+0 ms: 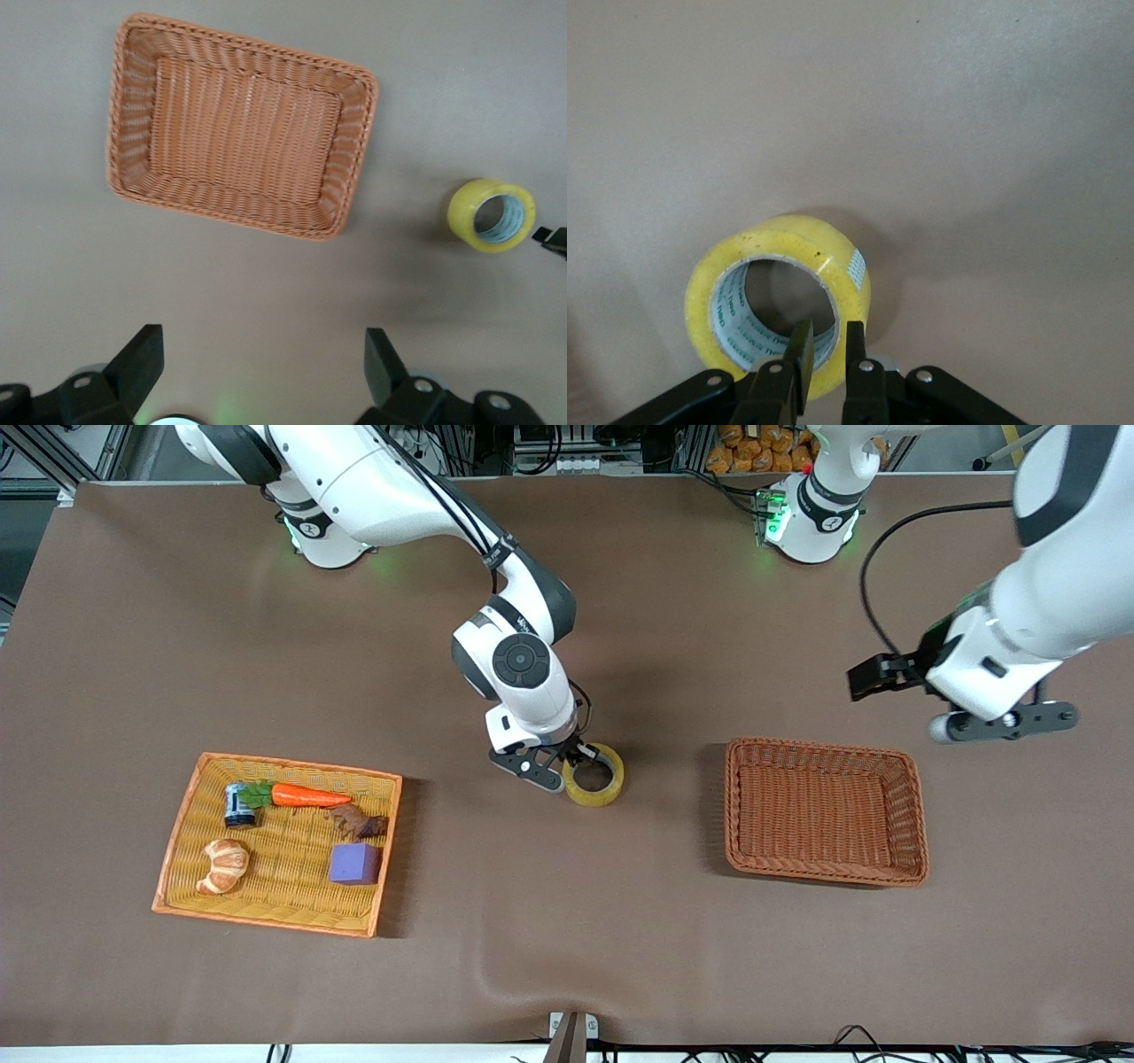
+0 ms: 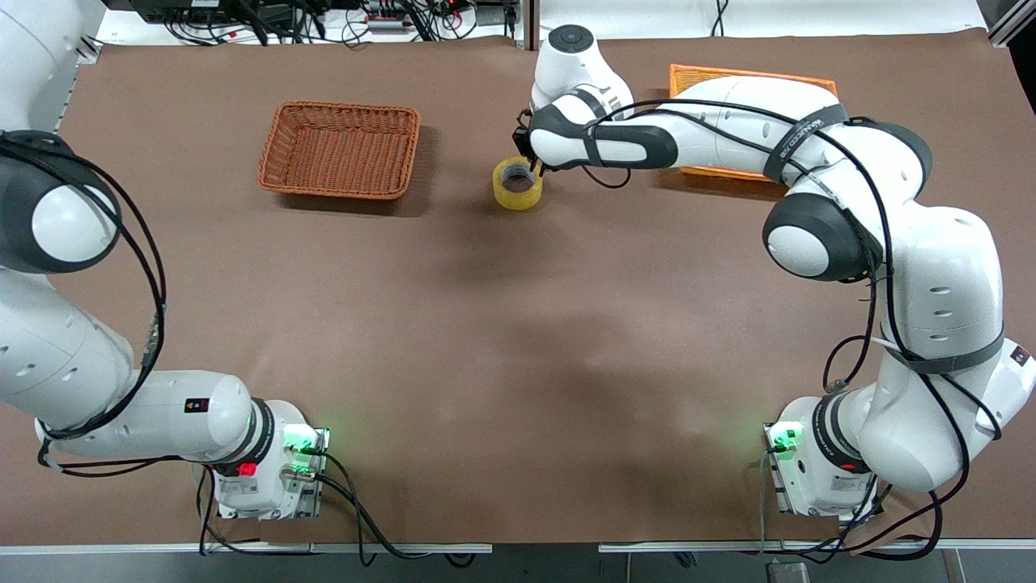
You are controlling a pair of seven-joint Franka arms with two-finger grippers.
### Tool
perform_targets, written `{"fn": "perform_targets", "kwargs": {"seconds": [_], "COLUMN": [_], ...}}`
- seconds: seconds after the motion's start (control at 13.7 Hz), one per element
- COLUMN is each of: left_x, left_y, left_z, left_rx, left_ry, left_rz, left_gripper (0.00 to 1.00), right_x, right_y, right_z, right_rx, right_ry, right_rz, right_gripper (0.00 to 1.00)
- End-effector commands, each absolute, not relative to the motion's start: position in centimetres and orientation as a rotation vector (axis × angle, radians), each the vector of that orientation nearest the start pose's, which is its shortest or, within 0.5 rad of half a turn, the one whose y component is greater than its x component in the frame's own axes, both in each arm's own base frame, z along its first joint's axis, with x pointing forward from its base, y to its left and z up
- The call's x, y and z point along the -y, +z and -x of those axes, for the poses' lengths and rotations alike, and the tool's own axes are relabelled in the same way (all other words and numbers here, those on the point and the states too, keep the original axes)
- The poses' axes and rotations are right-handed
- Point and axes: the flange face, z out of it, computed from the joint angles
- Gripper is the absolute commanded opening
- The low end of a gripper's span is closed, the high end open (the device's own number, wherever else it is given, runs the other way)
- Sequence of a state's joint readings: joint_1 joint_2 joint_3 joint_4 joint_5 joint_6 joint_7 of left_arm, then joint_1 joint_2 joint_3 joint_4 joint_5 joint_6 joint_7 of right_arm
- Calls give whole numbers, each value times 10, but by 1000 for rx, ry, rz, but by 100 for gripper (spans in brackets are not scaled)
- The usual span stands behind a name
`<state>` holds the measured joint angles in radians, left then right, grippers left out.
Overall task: Transfer tape with both arms
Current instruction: 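Reach the left gripper to the tape while the right gripper holds it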
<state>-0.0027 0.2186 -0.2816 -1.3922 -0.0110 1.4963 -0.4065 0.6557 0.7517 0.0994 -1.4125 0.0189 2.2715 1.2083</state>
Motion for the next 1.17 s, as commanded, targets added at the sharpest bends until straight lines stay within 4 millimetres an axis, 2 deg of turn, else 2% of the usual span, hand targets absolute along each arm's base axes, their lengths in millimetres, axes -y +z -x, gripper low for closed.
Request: {"fn": "perform_targets", "kwargs": {"seconds": [0.0,0.15,0.22,0.29,0.36,0.44,0.51,0.66,0.73,0.88,1.09], "left_x": [169,207,224,243,252,265,285,324,339,382,428], "left_y": [559,536,523,509,493,479,462,433,414,370,304], "left_z": [-604,-611,-615,-618,-623,-627,-626,-623,-622,-611,-600], "left_rx": [228,145,112,72,57,35,-7,-40,-16,-22,30], "left_ry": [170,140,121,108,101,88,90,71,84,98,62], "left_rz": [3157,3179,3191,3204,3214,3226,3234,3255,3261,3271,3300], "left_gripper": [100,100,100,100,100,100,100,100,100,100,100], "right_x": [-497,-485,-470,-453,-436,-415,-395,-348,-327,-274,-192], "right_y": [276,291,296,318,331,341,358,376,385,406,439], "right_z": [-555,-567,-579,-592,-600,-610,-617,-628,-631,-642,-653], "right_rx": [-759,-776,-798,-828,-830,-806,-767,-697,-645,-602,-397], "right_ry": [-36,-60,-72,-89,-82,-63,-48,26,62,116,184], "right_rz": [2903,2892,2882,2860,2874,2904,2930,3009,3042,3074,3108], "right_gripper": [22,22,22,22,22,22,22,22,22,25,26]}}
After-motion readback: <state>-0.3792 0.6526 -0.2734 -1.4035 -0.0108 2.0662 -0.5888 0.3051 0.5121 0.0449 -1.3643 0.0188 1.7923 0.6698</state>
